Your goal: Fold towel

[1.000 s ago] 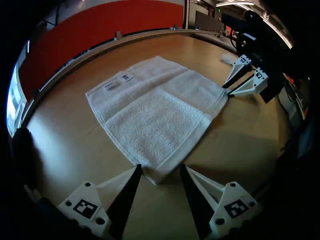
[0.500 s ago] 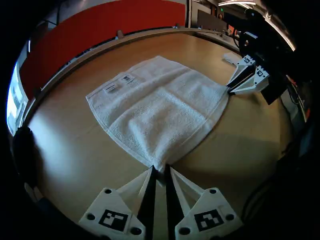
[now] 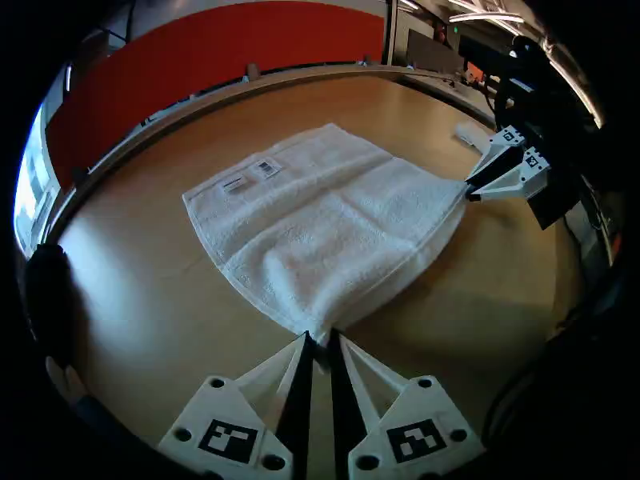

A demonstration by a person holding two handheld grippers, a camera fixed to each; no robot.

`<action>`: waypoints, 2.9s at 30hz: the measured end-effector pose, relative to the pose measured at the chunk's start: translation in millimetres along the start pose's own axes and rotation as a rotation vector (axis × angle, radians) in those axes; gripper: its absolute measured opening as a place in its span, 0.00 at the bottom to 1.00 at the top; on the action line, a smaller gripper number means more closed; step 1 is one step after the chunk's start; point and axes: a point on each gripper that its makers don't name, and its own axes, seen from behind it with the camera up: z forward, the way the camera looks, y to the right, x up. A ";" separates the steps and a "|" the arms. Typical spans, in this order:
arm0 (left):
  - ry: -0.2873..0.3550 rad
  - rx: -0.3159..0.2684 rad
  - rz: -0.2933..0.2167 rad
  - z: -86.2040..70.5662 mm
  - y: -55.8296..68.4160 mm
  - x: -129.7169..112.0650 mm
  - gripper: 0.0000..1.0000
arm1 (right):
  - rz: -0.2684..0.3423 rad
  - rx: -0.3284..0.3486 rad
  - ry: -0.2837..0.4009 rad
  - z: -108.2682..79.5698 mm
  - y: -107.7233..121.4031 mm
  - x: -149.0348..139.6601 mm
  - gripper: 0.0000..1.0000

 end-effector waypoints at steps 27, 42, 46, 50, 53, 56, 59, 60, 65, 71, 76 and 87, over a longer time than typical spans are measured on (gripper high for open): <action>0.046 0.001 -0.038 -73.1 9.8 43.9 0.14 | -0.041 -0.021 0.097 -71.3 -6.4 64.1 0.16; 0.015 -0.026 -0.045 -106.7 33.2 46.8 0.13 | -0.084 -0.030 0.110 -106.4 -10.8 82.8 0.16; 0.017 -0.027 -0.054 -113.4 36.7 47.9 0.13 | -0.087 -0.027 0.111 -113.3 -12.1 84.8 0.16; 0.020 -0.023 -0.059 -118.5 38.7 48.9 0.14 | -0.091 -0.023 0.112 -118.4 -14.5 86.1 0.16; 0.016 -0.022 -0.060 -120.5 39.6 48.4 0.13 | -0.094 -0.020 0.110 -119.6 -16.2 85.8 0.16; 0.010 -0.022 -0.060 -120.4 39.8 47.3 0.14 | -0.097 -0.018 0.106 -118.9 -16.9 84.9 0.16; 0.005 -0.019 -0.057 -118.9 38.9 47.4 0.14 | -0.101 -0.017 0.104 -118.1 -17.1 85.2 0.16; 0.004 -0.018 -0.057 -118.4 38.5 47.6 0.14 | -0.102 -0.017 0.104 -117.9 -17.1 85.5 0.16; -0.003 -0.005 -0.047 -112.3 33.6 50.5 0.14 | -0.104 -0.017 0.093 -112.7 -13.0 85.9 0.16; -0.020 0.011 -0.039 -99.6 24.2 55.3 0.14 | -0.099 -0.020 0.077 -98.0 -2.7 87.3 0.16; -0.038 0.015 -0.048 -84.2 15.2 57.4 0.13 | -0.096 -0.021 0.059 -82.9 8.9 87.4 0.16; -0.072 0.024 -0.031 -49.6 -7.8 62.5 0.13 | -0.083 -0.008 0.015 -55.2 29.3 81.7 0.16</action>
